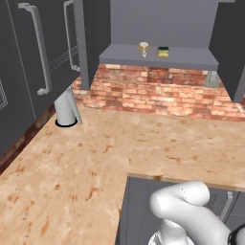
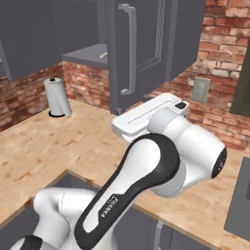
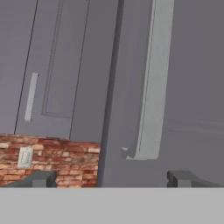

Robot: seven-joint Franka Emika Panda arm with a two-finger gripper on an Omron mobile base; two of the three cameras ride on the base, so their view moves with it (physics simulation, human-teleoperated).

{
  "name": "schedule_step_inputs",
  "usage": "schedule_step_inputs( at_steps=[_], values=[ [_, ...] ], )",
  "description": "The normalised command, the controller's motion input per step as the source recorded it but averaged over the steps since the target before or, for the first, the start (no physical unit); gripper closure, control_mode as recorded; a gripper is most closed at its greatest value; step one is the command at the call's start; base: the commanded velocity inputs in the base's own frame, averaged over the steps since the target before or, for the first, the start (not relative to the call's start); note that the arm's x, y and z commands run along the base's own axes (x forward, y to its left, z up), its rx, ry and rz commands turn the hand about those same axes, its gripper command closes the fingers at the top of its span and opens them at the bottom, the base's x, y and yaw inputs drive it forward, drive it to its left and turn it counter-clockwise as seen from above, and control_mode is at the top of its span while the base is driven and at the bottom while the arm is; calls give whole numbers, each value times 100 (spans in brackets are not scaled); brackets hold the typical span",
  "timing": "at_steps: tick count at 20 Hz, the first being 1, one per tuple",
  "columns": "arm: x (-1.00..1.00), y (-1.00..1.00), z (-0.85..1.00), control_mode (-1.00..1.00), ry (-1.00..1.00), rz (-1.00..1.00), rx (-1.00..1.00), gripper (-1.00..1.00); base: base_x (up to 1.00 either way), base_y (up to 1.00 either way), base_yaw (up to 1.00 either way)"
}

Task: Pick up the dish brush and sponge from the sink, and place them back in the cabinet, and close the cabinet doors.

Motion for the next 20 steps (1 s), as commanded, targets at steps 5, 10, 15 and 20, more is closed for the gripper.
schedule_step_inputs(
  at_steps=[5, 10, 15, 20],
  values=[
    [1, -20, 0, -100, -1, 4, 0, -100, 0, 0, 0],
    [9, -17, 0, -100, -1, 4, 0, -100, 0, 0, 0],
    [13, -18, -2, -100, -1, 5, 0, -100, 0, 0, 0],
    [6, -17, 0, -100, 0, 7, 0, -100, 0, 0, 0]
  ],
)
